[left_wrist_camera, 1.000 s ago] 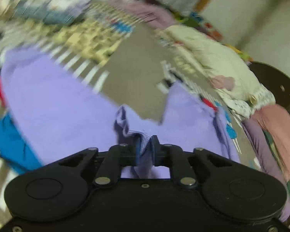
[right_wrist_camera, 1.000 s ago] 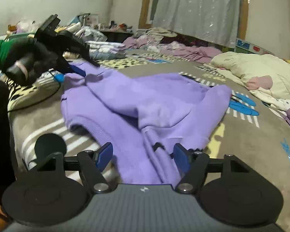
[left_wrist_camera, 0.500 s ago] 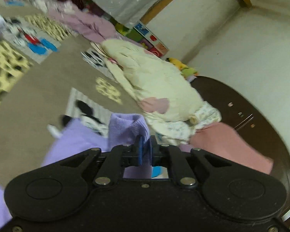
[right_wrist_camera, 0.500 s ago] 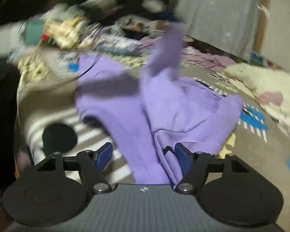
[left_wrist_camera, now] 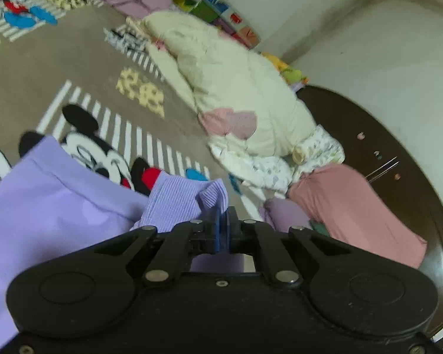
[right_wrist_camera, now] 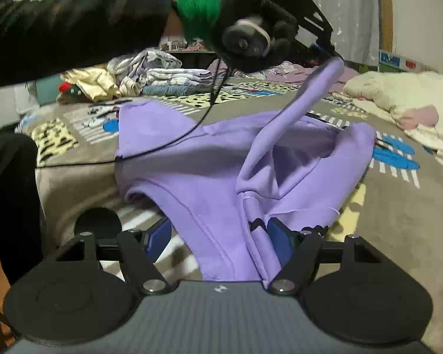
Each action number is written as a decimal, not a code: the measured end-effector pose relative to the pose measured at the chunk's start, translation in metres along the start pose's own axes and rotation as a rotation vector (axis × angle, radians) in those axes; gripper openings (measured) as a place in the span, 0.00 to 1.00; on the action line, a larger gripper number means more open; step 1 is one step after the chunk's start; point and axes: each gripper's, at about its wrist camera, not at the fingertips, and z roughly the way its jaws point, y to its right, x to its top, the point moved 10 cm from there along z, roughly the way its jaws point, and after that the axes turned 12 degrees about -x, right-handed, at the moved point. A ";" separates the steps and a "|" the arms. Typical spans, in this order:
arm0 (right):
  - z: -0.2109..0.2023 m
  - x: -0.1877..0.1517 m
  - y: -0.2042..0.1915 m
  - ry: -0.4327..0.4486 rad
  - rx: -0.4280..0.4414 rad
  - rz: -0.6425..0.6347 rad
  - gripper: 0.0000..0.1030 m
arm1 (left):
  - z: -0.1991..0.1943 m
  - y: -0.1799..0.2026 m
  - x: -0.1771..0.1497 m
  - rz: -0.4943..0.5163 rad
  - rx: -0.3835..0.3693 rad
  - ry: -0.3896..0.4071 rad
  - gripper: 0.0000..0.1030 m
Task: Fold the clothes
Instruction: 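Lower the cuff onto the sweatshirt body with the left tool and open it, then move the left tool to the other lavender sleeve cuff, then grasp the other sleeve cuff with the left tool and lift it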
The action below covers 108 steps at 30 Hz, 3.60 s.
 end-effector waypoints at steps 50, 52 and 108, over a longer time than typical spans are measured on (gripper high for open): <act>0.049 0.010 0.019 -0.063 -0.140 -0.017 0.67 | 0.086 -0.029 -0.126 0.776 0.211 -0.576 0.58; 0.048 0.007 0.019 -0.064 -0.130 -0.001 0.71 | 0.086 -0.026 -0.126 0.787 0.223 -0.583 0.59; 0.243 0.090 0.249 -0.212 -0.193 0.894 0.74 | -0.406 -0.235 -0.032 -0.184 0.356 0.337 0.61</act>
